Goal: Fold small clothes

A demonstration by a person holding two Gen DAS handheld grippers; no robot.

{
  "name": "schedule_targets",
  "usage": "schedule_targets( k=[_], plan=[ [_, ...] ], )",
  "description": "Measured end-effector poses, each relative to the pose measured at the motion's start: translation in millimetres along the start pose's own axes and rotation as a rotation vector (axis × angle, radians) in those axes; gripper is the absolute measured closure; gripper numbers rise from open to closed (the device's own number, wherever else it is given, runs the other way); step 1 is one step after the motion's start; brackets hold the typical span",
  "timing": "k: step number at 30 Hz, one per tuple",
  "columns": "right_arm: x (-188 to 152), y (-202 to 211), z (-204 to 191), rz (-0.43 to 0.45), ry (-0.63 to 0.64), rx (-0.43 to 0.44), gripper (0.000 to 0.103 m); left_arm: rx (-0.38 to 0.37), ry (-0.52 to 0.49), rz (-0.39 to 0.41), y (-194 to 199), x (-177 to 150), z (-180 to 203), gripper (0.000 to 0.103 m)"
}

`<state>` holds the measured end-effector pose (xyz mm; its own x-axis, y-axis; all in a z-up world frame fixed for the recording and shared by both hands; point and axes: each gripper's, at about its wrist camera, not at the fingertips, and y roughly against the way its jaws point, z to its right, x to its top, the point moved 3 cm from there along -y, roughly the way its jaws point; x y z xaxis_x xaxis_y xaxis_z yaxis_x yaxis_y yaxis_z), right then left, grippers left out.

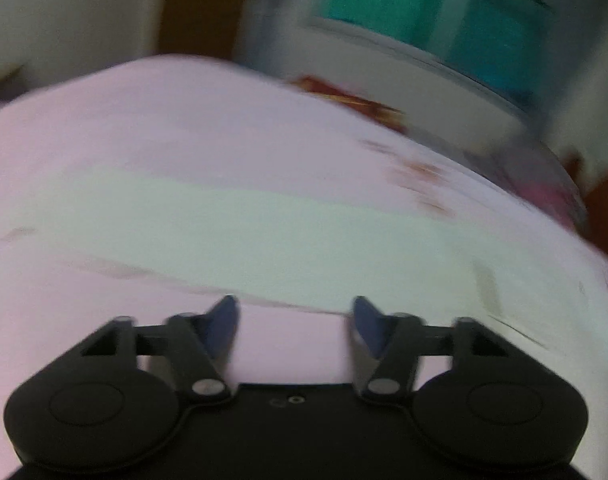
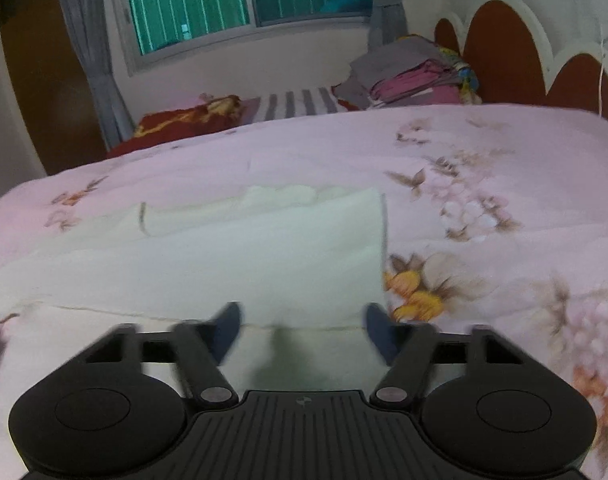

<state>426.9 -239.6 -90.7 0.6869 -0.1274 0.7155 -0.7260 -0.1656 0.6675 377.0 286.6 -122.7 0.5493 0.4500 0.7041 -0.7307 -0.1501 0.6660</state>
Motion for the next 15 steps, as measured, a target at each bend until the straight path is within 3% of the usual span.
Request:
schedule_targets(
  k=[2, 6, 12, 13, 15],
  plan=[
    [-4.5, -3.0, -4.1, -0.031, -0.018, 0.008, 0.052, 0.021, 0.155, 0.031, 8.7, 5.4, -47.1, 0.052],
    [-8.9, -6.1, -16.1, -0.052, -0.003, 0.012, 0.052, -0.028, 0.46, 0.102, 11.4, 13.8, -109.8, 0.053],
    [-6.1, -6.6, -32.4, -0.042, 0.03, 0.006, 0.052, -0.075, 0.749, 0.19, -3.8, 18.5, -150.1, 0.062],
    [-4.6, -7.3, -32.6, -0.04, 0.027, 0.002, 0.052, -0.074, 0.771, 0.197, -6.3, 19.7, -152.9, 0.066],
    [0.0, -10.6, -27.9, -0.038, 0.01, -0.01, 0.052, -0.066, 0.78, 0.187, -12.4, 22.4, -156.0, 0.088]
  ],
)
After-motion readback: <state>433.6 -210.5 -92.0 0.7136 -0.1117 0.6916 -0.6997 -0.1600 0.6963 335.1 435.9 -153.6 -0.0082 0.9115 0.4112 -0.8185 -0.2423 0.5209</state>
